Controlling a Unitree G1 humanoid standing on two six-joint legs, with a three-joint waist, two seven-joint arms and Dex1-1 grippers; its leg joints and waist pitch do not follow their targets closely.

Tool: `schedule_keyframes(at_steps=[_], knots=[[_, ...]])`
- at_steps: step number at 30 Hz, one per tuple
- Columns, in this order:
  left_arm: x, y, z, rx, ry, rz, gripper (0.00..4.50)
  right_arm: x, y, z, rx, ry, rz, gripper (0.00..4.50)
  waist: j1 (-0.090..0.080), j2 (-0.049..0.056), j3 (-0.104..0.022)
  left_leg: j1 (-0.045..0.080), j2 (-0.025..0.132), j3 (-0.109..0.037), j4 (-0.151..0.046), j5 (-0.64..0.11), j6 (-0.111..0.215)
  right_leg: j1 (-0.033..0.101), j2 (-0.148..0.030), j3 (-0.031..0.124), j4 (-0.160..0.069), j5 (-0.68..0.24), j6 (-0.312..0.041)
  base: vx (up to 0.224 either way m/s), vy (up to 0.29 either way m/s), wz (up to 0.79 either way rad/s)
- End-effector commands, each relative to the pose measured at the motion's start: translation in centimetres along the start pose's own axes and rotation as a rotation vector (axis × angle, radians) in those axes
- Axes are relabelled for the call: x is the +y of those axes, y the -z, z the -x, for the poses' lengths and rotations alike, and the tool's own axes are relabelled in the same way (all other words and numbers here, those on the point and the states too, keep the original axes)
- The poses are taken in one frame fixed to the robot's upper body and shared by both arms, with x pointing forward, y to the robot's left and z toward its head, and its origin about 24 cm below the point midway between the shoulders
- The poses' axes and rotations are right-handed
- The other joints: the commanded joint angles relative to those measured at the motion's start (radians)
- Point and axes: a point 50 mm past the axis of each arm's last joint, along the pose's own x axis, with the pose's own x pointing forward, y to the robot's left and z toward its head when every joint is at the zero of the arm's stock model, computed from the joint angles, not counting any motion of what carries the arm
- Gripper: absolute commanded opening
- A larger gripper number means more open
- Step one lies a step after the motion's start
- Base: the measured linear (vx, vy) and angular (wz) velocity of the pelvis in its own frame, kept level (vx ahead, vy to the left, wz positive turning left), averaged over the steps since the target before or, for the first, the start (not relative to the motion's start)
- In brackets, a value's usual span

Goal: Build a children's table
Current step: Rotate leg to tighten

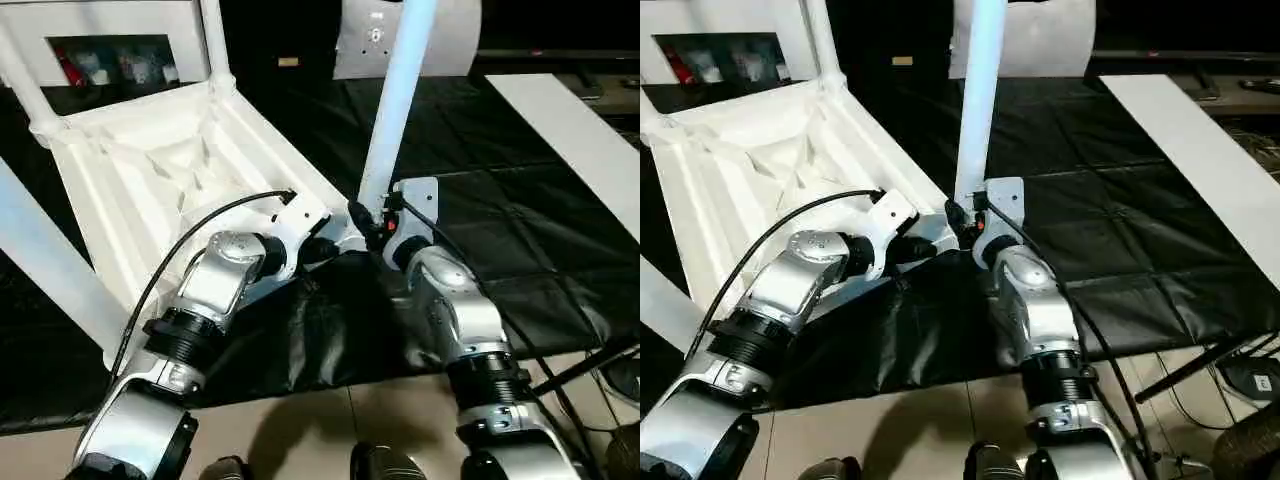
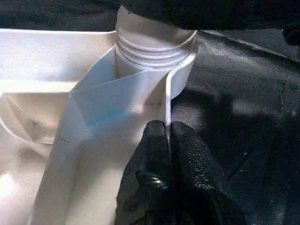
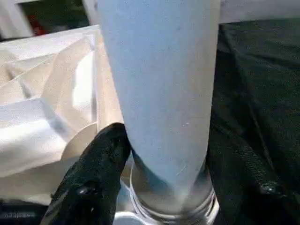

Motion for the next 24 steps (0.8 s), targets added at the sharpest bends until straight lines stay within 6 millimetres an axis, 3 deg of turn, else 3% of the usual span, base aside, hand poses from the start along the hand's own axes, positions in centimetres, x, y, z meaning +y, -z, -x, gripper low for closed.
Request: schedule_keyframes(at_steps=[1, 5, 11, 15, 20, 22, 24], knots=[[-0.9, -0.9, -0.1, -0.052, 0.077, -0.058, 0.0, 0.9, 0.7, 0.3, 0.028, -0.143, 0.026, 3.07, 0.01, 0.002, -0.086, 0.008, -0.001, 0.012, -0.052, -0.143, 0.079, 0.072, -0.018, 0.013, -0.041, -0.072, -0.24, 0.0, 0.0, 0.0], [-0.3, 0.5, 1.0, -0.025, 0.124, -0.113, 0.0, -2.1, 0.5, 1.6, 0.046, -0.175, 0.097, 3.45, 0.014, 0.003, -0.086, 0.013, 0.001, 0.013, -0.051, -0.168, 0.087, 0.074, -0.017, 0.013, -0.043, -0.105, -0.259, 0.0, 0.0, 0.0], [0.2, 1.9, 2.3, -0.001, 0.221, -0.141, 0.0, -3.2, -0.3, 3.8, 0.05, -0.467, 0.222, 3.45, 0.024, 0.003, -0.08, 0.019, 0.007, 0.012, -0.054, -0.261, 0.067, 0.068, -0.021, 0.013, -0.054, -0.236, -0.237, 0.0, 0.0, 0.0], [-0.2, 2.9, 3.4, 0.026, 0.379, -0.245, 0.0, -3.7, -0.4, 5.4, 0.084, -0.67, 0.28, 3.45, 0.029, -0.003, -0.082, 0.019, 0.007, 0.008, -0.055, -0.273, 0.07, 0.066, -0.023, 0.011, -0.059, -0.284, -0.221, 0.0, 0.0, 0.0], [-0.6, 3.5, 4.2, 0.046, 0.516, -0.28, 0.0, -4.0, -0.4, 5.7, 0.126, -0.788, 0.278, 3.45, 0.038, -0.001, -0.082, 0.023, 0.011, 0.012, -0.054, -0.261, 0.07, 0.06, -0.022, 0.012, -0.051, -0.261, -0.242, 0.0, 0.0, 0.0], [-0.8, 3.6, 4.5, 0.051, 0.575, -0.3, 0.0, -4.1, -0.3, 5.7, 0.146, -0.839, 0.285, 3.1, 0.043, -0.004, -0.082, 0.023, 0.011, 0.014, -0.053, -0.25, 0.072, 0.061, -0.021, 0.011, -0.049, -0.245, -0.25, 0.0, 0.0, 0.0], [-0.9, 3.6, 4.6, 0.062, 0.599, -0.32, 0.0, -4.0, -0.3, 5.8, 0.164, -0.884, 0.287, 3.05, 0.048, 0.0, -0.083, 0.023, 0.014, 0.014, -0.052, -0.232, 0.075, 0.061, -0.022, 0.011, -0.042, -0.22, -0.261, 0.0, 0.0, 0.0]])
